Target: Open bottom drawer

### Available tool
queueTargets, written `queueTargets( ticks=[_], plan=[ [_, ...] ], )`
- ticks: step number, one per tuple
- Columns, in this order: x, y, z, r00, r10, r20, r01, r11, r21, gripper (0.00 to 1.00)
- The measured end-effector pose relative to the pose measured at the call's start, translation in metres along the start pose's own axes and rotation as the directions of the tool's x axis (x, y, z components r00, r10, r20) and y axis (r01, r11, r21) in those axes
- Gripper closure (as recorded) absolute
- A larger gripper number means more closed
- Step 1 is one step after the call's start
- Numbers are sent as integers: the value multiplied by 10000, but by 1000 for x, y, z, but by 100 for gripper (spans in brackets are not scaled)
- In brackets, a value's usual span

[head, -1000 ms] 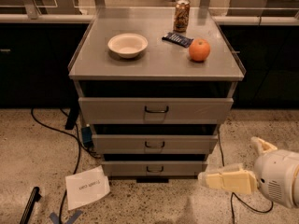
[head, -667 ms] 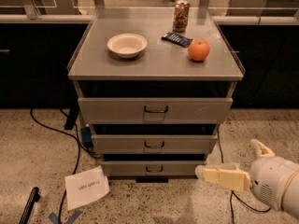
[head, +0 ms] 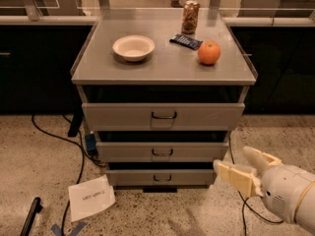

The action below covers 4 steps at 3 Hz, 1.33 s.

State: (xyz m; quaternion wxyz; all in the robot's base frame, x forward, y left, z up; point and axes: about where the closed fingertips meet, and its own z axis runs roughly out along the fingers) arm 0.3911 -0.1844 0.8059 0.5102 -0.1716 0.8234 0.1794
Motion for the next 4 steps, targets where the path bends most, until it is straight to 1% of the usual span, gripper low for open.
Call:
queueTargets(
  ticks=[2,3,4],
  plan=[
    [0,0,0,10000,-3,-1,3,10000,0,89],
    [30,2,19,9986,530,-54,-530,9986,-14,100],
    [85,10,48,9905,1371,68,-1372,9905,87,100]
  ],
)
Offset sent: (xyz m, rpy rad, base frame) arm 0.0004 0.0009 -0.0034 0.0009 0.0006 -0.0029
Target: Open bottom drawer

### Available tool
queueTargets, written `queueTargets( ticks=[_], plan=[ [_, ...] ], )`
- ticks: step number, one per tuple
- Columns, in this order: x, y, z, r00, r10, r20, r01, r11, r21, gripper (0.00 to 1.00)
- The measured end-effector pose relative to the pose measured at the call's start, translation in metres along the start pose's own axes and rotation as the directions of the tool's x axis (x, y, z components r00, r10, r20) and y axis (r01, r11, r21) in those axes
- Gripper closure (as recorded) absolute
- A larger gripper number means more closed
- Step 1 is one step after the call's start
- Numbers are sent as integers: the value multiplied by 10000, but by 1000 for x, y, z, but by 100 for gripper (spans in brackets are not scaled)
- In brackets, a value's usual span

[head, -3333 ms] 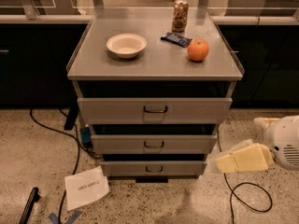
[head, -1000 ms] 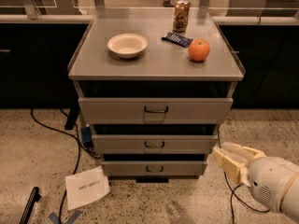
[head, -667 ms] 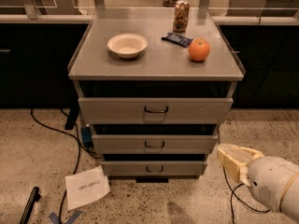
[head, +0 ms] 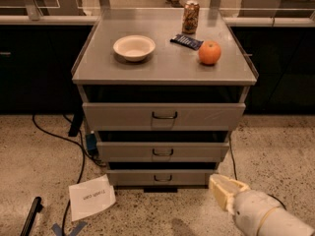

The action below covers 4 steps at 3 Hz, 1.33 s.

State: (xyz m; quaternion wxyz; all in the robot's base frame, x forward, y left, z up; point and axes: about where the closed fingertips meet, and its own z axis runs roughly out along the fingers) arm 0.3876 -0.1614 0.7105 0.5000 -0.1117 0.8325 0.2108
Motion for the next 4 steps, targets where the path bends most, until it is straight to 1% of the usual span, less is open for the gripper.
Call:
queueTargets(
  ticks=[1,2,3,4],
  plan=[
    [44,2,32,9990,445,-17,-444,9990,98,100],
    [91,-13,64,9966,725,-400,-706,9964,472,100],
    [91,-13,64,9966,725,-401,-706,9964,473,100],
    [111,-20,79,9951,652,-746,-599,9956,719,100]
  ],
)
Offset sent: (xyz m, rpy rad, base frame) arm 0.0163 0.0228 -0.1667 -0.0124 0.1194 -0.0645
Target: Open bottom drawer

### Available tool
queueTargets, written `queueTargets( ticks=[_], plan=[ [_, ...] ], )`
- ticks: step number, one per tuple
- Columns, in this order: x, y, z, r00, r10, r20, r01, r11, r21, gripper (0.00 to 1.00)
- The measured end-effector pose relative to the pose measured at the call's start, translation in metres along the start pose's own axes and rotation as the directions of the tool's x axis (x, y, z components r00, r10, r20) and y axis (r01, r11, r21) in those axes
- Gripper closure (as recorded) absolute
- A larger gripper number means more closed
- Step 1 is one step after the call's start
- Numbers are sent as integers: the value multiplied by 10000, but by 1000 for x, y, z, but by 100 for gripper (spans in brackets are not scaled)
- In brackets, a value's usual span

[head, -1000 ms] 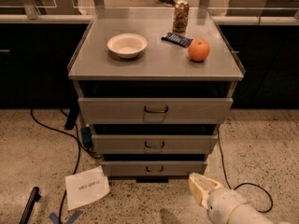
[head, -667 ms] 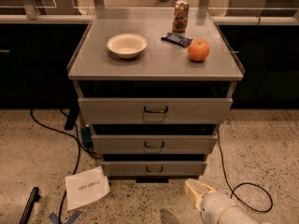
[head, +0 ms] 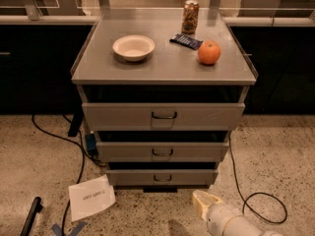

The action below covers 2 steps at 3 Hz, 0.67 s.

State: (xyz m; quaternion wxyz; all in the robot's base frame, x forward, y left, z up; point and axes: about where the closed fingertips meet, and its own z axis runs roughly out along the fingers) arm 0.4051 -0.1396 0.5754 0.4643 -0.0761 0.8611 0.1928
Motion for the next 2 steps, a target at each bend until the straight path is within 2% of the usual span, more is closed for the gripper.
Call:
queueTargets(
  ticks=[1,2],
  plan=[
    [24,-18,33,9961,-628,-620,631,9980,35,100],
    [52,-38,61,9795,-1504,-1340,1503,9886,-113,100]
  ],
)
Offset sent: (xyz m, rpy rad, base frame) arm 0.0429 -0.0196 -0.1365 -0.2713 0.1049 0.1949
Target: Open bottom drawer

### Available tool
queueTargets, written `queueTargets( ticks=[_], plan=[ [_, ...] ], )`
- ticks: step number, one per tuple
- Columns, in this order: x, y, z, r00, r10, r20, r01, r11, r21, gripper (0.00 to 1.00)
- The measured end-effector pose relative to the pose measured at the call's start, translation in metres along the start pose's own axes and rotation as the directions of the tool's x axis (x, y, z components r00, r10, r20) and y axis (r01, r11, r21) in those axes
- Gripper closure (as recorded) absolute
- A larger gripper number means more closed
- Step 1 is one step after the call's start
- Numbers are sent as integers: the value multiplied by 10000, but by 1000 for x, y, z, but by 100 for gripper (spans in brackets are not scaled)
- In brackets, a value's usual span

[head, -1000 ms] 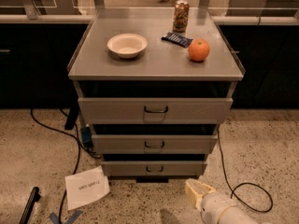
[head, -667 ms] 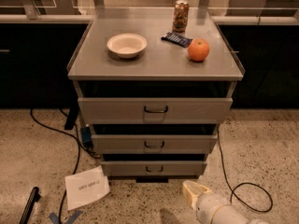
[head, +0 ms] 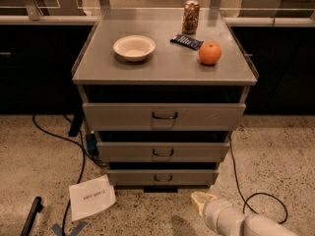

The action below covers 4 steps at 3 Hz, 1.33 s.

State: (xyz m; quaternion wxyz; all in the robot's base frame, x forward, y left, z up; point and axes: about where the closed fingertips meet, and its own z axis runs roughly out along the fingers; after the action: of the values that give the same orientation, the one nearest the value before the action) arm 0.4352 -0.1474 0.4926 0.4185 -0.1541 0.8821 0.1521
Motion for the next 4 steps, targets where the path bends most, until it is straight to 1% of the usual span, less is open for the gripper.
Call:
queueTargets(
  ticks=[1,2,3,4],
  plan=[
    [24,-17,21,9989,-82,-464,85,9999,71,100],
    [27,-18,22,9987,-75,-509,79,9999,72,100],
    [32,-17,30,9985,491,-248,-478,9976,497,100],
    [26,-25,46,9877,1338,805,-1440,9801,1370,100]
  ],
)
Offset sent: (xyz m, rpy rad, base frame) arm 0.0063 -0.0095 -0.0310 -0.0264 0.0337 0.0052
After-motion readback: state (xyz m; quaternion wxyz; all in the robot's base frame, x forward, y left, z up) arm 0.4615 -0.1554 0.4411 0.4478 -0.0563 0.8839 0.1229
